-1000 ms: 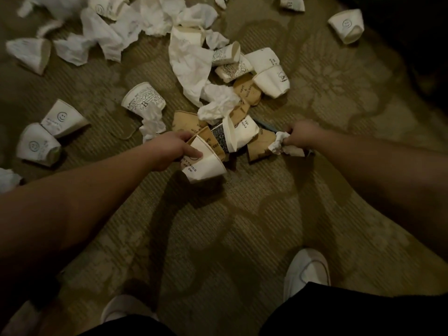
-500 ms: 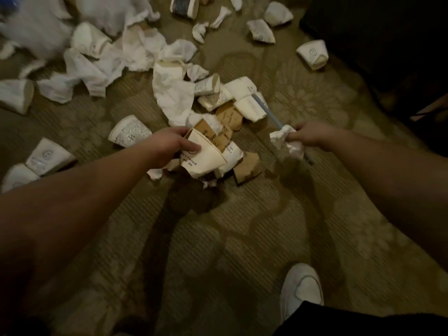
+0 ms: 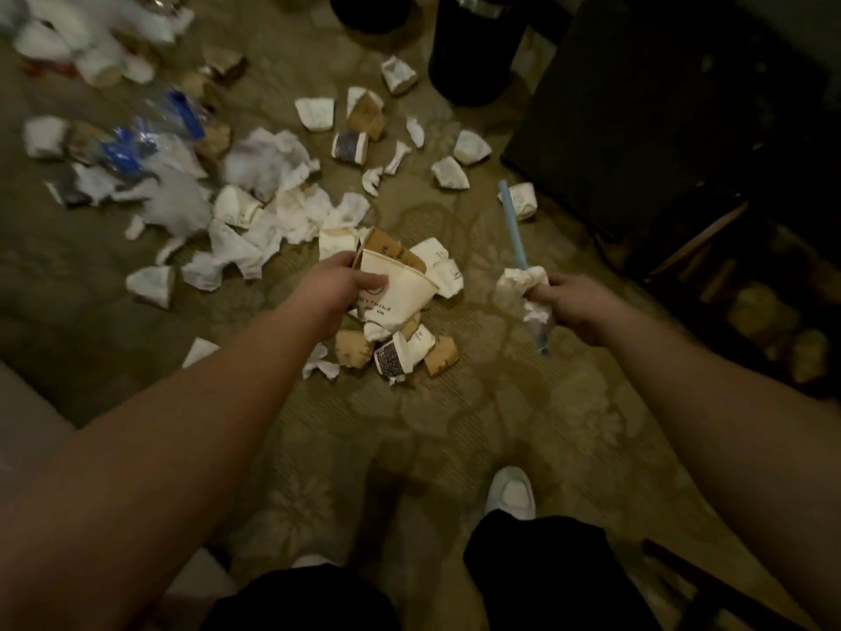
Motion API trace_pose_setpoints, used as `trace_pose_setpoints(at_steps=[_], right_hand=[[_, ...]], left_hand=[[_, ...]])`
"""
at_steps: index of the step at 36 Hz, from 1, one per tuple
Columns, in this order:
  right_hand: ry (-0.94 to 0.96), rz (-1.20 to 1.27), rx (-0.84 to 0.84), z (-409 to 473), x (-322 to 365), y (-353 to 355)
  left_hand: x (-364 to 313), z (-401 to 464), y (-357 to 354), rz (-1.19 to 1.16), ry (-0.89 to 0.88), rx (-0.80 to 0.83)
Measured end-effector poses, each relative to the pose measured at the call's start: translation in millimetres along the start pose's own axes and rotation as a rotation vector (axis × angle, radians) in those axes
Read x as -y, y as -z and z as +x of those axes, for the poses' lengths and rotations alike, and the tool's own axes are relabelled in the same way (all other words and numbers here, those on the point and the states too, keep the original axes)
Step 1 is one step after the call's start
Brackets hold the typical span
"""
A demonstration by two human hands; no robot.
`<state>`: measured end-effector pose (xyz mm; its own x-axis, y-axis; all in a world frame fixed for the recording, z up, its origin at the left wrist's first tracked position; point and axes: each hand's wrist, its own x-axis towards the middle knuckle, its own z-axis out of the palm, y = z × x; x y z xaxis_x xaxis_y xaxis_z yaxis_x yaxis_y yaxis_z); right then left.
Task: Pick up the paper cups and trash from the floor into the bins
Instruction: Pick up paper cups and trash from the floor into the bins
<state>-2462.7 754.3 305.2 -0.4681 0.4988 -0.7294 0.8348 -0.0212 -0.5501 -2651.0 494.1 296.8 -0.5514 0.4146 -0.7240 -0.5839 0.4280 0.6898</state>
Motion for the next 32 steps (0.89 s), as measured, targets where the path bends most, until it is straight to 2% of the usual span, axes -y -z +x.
trace_pose_setpoints(at_steps=[10, 12, 16, 20, 26, 32], right_hand=[[-0.063, 0.058, 0.011, -158.8, 102.3, 23.5], [-0.088, 0.073, -0.027, -225.8, 156.4, 39.9], [-0.076, 0.091, -0.027, -235.4, 177.1, 38.9], [-0.031, 0.143, -0.065, -270.3, 228.9, 49.0], [0.059, 0.135, -0.073, -234.0, 282.8, 87.8], [0.086, 0.080, -0.023, -121.2, 341.0, 157.9]], left_hand=[[-102.7, -130.1, 19.0, -0.083, 0.039, -0.062], [-159.2, -189.1, 31.5, -0.097, 0.051, -0.047], [-171.4, -198.9, 26.7, -0.105, 0.010, -0.078], [-223.5, -228.7, 31.1, -0.109, -0.031, -0.094], [-300.3, -196.5, 15.5, -0.121, -0.115, -0.099], [-385.0, -92.3, -19.2, -0.113, -0.157, -0.171]])
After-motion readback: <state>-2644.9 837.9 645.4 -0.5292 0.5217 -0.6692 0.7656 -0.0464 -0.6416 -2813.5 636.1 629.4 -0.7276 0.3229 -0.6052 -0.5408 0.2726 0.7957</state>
